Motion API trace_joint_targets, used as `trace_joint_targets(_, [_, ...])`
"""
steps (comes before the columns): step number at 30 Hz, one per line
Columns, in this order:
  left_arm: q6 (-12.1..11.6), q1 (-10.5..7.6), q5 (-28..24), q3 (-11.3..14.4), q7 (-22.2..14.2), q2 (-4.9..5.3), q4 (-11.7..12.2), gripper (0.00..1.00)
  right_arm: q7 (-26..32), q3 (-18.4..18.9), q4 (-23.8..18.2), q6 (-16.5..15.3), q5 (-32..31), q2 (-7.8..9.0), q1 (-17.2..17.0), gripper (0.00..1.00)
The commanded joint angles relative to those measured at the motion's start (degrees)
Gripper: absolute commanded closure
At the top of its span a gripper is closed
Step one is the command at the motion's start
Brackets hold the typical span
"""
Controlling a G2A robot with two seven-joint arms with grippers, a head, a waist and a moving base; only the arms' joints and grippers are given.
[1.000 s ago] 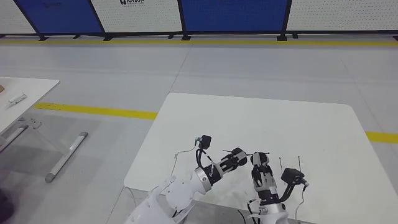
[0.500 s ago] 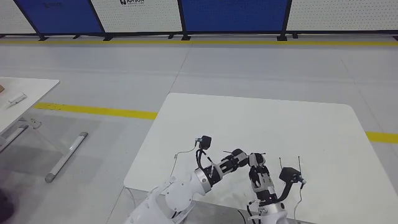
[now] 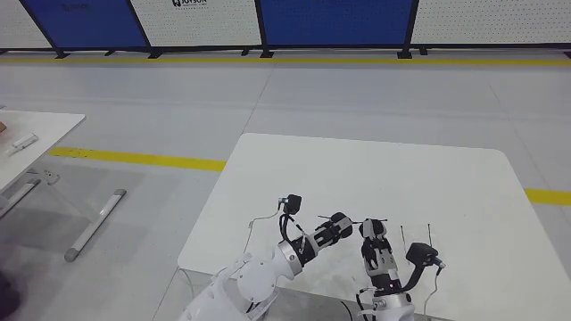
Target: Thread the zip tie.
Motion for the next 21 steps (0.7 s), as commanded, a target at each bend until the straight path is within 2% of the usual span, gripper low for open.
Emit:
trace_joint_targets(1, [-0.08, 0.01, -0.16, -0.06, 0.07, 0.01, 0.05, 1.00, -0.20, -0.01, 0.03, 0.15, -0.07, 0.00, -0.01, 1.00])
trace_joint_targets(13, [-0.62, 0.24, -0.19, 0.01, -0.45, 0.17, -0.31, 1.00, 0.96, -0.30, 0.43, 0.00, -1.40, 0.16, 0.52, 1.00])
trace_joint_targets(21, [0.45, 0.09, 0.05, 0.09, -0.02, 0.19, -0.02, 1.00, 0.33, -0.16, 0.20, -0.15, -1.84, 0.27, 0.34, 1.00])
